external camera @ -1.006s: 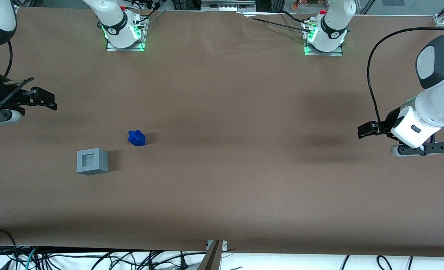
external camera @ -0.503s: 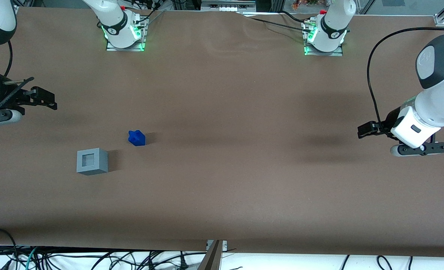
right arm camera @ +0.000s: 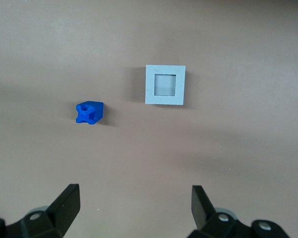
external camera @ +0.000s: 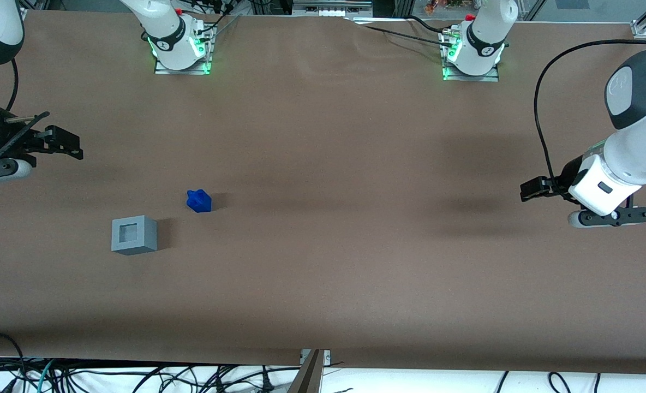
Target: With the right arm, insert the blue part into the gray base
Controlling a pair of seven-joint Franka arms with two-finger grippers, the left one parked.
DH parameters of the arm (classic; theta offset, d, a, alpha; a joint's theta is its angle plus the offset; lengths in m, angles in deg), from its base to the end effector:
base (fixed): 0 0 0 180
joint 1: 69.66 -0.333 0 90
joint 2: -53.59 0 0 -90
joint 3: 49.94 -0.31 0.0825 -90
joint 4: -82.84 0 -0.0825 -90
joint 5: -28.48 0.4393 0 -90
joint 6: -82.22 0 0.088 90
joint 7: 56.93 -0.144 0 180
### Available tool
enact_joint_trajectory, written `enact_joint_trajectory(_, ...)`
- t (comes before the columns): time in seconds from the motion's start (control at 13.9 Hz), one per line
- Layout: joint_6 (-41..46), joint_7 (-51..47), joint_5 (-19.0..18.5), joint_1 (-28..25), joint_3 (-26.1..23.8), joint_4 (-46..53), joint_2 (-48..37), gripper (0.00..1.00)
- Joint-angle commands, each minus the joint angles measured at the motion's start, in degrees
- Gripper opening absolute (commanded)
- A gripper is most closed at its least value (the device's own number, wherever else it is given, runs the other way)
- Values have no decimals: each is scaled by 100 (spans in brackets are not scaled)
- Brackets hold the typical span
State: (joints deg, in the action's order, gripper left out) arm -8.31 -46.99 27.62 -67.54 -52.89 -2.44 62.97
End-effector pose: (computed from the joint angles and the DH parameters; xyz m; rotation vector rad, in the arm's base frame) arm 0.6538 0.0053 0.5221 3.1248 0.2950 -0.1133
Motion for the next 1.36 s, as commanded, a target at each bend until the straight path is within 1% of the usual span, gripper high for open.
enact_joint_trajectory(0.0,79,-19,7,104,-125,-14,-138,100)
enact_joint_trajectory(0.14,61,-28,-1,384,-458,-128,-216,100)
enact_joint_trajectory(0.5,26,-230,-45,430,-513,-164,-173,100)
enact_joint_trajectory(0.65,-131,-527,-45,438,-653,-303,-138,100)
enact_joint_trajectory(0.79,-683,-922,-45,438,-898,-768,-94,99)
enact_joint_trajectory(1.01,-1895,-1433,-54,430,-1267,-1716,-85,99)
enact_joint_trajectory(1.15,-2607,-1522,-46,430,-1400,-2236,-42,99)
enact_joint_trajectory(1.29,-3616,-1522,-45,421,-1462,-2789,195,99)
